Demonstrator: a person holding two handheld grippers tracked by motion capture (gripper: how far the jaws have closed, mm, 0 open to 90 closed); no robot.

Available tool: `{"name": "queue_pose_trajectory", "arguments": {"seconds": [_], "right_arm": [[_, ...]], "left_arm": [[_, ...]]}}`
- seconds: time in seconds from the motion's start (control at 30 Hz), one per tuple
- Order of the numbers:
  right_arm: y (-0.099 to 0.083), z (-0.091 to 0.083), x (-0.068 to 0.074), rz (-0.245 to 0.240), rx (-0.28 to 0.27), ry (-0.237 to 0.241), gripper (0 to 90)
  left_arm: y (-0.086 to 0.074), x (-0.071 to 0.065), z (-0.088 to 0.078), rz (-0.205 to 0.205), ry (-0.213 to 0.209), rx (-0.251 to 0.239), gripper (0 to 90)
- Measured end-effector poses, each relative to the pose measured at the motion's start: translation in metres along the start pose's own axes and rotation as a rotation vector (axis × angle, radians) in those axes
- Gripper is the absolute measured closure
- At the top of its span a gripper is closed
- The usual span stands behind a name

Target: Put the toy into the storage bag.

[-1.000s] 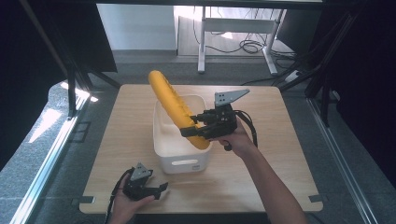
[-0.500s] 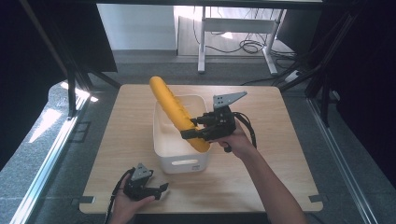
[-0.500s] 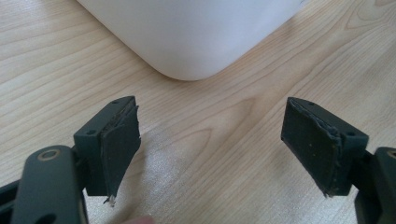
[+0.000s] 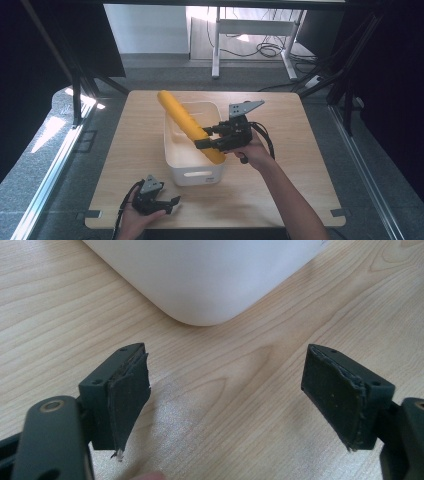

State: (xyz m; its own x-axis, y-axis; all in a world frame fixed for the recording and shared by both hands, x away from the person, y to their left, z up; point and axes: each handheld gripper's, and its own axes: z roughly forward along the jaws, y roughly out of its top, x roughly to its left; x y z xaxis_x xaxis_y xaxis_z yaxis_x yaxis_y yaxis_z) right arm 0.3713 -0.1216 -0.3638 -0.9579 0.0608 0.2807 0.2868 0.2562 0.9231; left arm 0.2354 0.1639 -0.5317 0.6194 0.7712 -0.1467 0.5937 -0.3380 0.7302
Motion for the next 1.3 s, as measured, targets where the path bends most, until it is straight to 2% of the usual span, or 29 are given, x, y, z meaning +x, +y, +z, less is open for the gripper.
{"name": "queue_pose_trajectory", "arguments": {"seconds": [0.37,0.53,0.63,1.0,1.3], "right_arm": [[-0.007,-0.006,0.000,-0.008,-0.004,-0.030,49.2],[-0.009,-0.004,0.002,-0.032,0.026,-0.045,44.8],[-0.010,-0.004,0.004,-0.036,0.024,-0.056,42.9],[-0.013,-0.009,0.012,-0.068,-0.006,-0.119,34.9],[-0.013,-0.024,0.021,-0.087,-0.051,-0.134,33.2]], "left_arm": [[0.000,-0.001,0.000,0.004,-0.004,0.002,19.6],[0.000,0.000,0.001,0.001,-0.002,0.003,19.6],[0.000,0.000,0.002,0.003,-0.004,0.007,19.6],[0.005,-0.002,0.001,-0.001,-0.003,-0.004,19.6],[0.004,-0.001,-0.001,-0.005,0.003,-0.011,19.6]]}}
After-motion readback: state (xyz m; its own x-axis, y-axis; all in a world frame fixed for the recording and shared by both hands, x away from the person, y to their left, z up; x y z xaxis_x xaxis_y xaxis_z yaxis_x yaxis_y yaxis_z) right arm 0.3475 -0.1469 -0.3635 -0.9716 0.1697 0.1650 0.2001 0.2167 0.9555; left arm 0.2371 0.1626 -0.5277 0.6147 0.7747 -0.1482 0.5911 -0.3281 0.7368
